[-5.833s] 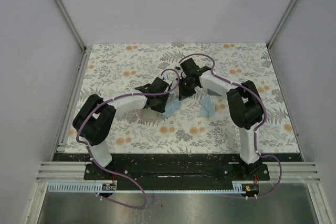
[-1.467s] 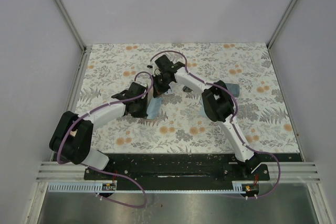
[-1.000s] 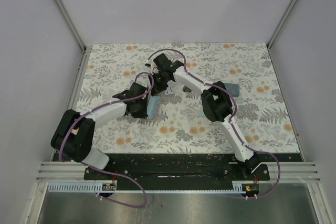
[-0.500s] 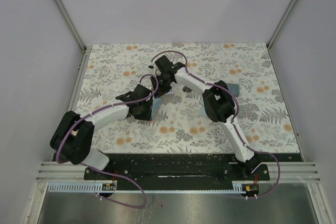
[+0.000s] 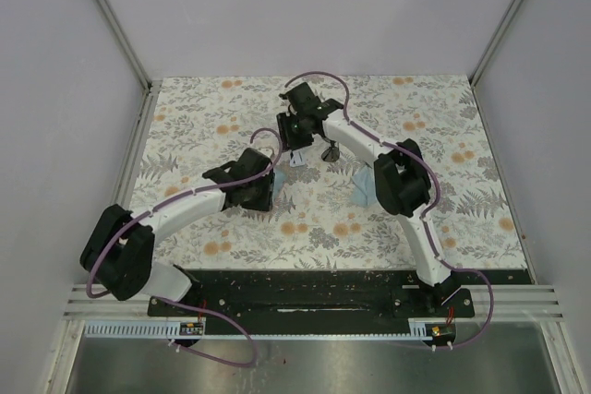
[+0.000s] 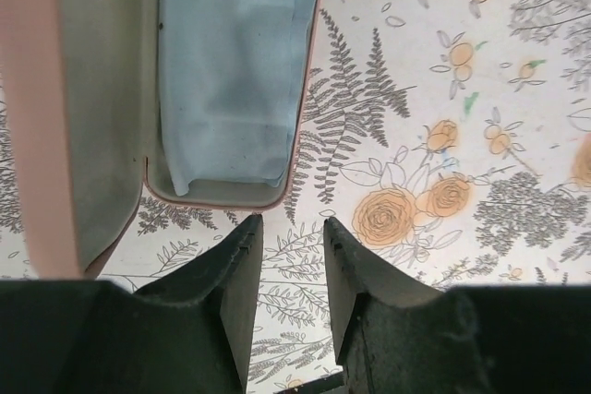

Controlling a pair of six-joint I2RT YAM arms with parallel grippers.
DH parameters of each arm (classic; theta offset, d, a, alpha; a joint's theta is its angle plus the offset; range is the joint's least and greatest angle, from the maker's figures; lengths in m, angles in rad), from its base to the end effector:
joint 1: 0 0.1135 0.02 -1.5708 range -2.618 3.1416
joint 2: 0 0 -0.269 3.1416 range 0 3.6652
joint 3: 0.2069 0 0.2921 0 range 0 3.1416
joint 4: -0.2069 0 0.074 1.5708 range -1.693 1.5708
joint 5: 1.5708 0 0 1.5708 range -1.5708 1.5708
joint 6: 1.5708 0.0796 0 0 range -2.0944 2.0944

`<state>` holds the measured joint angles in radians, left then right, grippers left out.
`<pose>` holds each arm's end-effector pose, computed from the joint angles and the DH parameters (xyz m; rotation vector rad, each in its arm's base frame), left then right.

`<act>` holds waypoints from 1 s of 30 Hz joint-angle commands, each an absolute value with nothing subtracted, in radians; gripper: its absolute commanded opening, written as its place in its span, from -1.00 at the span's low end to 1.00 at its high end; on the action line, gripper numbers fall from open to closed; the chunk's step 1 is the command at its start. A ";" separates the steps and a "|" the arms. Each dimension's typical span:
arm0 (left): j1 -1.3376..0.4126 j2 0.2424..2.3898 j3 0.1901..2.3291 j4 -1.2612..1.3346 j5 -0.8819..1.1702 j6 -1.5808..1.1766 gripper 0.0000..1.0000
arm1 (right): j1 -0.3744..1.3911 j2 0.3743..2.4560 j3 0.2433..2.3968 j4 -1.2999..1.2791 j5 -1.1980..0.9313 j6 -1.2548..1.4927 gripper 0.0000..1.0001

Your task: Organize the sunglasses

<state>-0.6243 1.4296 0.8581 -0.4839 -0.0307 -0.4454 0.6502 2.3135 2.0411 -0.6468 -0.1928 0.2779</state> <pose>0.2698 -0.1913 0.1421 0.2273 2.6548 -0.3228 0.4569 0.3667 0.1716 -0.5593 2.5153 0.6121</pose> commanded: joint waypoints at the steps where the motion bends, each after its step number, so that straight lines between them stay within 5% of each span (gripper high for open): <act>1: -0.626 1.327 0.917 -0.477 -0.055 -0.456 -0.26 | 0.623 2.290 2.112 -0.665 -0.028 0.334 -0.04; 13: -0.483 1.198 0.927 -0.402 -0.064 -0.436 -0.13 | 0.623 2.525 2.466 -0.874 0.147 0.322 -0.02; 30: -0.242 1.121 0.779 -0.239 0.049 -0.522 0.21 | 0.623 2.628 2.517 -0.874 0.112 0.341 -0.10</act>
<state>-0.2596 1.1320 0.7918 -0.3267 -0.0063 -0.4992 0.6163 2.6175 2.4840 -0.8684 0.1120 0.3305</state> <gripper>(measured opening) 0.602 0.458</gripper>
